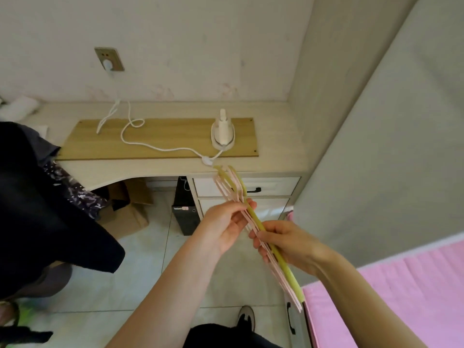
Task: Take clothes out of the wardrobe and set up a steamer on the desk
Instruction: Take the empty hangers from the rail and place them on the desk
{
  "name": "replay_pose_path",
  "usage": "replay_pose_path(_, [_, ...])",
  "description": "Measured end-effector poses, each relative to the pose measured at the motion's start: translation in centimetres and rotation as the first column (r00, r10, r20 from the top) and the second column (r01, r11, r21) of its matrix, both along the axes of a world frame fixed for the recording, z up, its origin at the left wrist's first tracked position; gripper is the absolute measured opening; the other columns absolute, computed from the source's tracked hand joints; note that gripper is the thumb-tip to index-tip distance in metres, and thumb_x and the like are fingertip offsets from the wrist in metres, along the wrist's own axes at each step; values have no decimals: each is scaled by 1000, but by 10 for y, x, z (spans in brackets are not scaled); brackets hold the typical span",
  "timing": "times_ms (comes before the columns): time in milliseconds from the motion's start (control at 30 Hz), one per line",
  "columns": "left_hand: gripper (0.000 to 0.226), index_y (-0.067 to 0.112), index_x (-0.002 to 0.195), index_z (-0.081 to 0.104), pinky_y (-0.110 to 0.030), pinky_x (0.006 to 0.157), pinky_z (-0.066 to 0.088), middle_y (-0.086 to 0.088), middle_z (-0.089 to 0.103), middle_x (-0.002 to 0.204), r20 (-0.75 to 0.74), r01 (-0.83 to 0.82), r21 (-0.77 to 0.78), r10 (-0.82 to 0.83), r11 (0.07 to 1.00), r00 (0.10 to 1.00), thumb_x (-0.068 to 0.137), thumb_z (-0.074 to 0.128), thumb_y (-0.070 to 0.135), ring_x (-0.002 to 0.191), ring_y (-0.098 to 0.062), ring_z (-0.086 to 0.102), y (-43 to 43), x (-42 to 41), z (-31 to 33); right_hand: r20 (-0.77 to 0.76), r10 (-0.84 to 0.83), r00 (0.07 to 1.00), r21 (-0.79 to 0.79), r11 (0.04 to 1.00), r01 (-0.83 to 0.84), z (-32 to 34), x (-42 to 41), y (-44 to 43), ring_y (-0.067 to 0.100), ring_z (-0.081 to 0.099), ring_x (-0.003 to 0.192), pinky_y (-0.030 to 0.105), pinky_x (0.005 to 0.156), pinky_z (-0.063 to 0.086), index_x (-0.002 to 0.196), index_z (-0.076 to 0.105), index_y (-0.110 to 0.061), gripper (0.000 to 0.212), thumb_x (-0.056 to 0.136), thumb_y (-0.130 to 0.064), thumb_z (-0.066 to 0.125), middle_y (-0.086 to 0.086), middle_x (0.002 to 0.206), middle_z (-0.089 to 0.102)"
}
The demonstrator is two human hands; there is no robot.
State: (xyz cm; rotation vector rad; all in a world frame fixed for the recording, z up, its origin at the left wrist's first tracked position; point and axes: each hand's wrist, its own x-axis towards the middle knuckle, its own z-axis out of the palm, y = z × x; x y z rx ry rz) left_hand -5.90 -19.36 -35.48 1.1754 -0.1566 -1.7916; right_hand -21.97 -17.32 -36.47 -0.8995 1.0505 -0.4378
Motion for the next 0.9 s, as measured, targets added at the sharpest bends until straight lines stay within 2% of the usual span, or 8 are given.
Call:
replay_pose_path(233, [13,-11,96,65,-30,79,58,-28,67,98,251,230,-101,-199,968,947,86,61,-4,87,-30,67,-70,-36,6,-3,-164,986,-38,986,164,3,-30,-50,15,52,57,26,57,47,97,62,3,15,96,-2,47,9,71,59])
replay_pose_path(300, [19,-4,96,69,-33,84,56,-23,69,101,518,342,-117,-236,932,822,82,71,9,95,-33,67,-91,-37,1,-9,-221,975,-48,974,221,3,-33,-63,15,52,57,26,57,47,96,63,1,15,96,-2,48,7,69,60])
replay_pose_path(367, [36,12,106,63,-29,82,52,-5,68,102,784,457,-111,-205,882,586,76,78,26,93,-21,65,-112,-36,-2,-23,-262,965,-67,963,260,2,-33,-77,14,52,57,25,57,47,95,64,0,16,96,-3,49,5,66,60])
replay_pose_path(433, [44,19,111,60,-28,82,52,5,64,105,883,517,-167,-106,840,458,74,78,34,91,-9,61,-133,-35,0,-26,-294,955,-85,953,291,1,-30,-94,15,50,56,26,56,47,94,64,2,17,96,-2,47,5,65,59])
replay_pose_path(500, [37,19,107,65,-33,85,53,5,66,104,879,566,-265,-45,780,474,75,77,32,94,-9,61,-156,-36,7,-42,-316,948,-114,944,310,0,-26,-112,16,49,56,28,57,46,93,62,5,17,96,-1,46,7,68,58])
replay_pose_path(600, [23,25,99,67,-26,86,52,10,67,106,793,571,-386,-55,725,607,78,77,23,98,-5,63,-187,-35,26,-94,-357,929,-139,929,343,-2,-18,-140,18,50,58,31,60,47,94,63,8,20,96,-4,48,10,71,59])
replay_pose_path(700, [5,22,89,72,-18,79,53,10,71,90,692,535,-414,-127,737,711,86,69,25,82,5,64,-219,-29,45,-106,-422,900,-119,904,410,-3,-9,-165,16,57,61,28,62,51,97,67,1,18,96,-5,50,7,72,65])
replay_pose_path(900, [22,18,73,71,-42,97,49,10,75,91,629,599,-385,-276,702,727,91,61,25,99,-6,67,-279,-18,44,-72,-532,844,-30,847,531,-4,11,-209,18,66,69,24,64,54,105,65,6,19,94,-2,52,11,81,72])
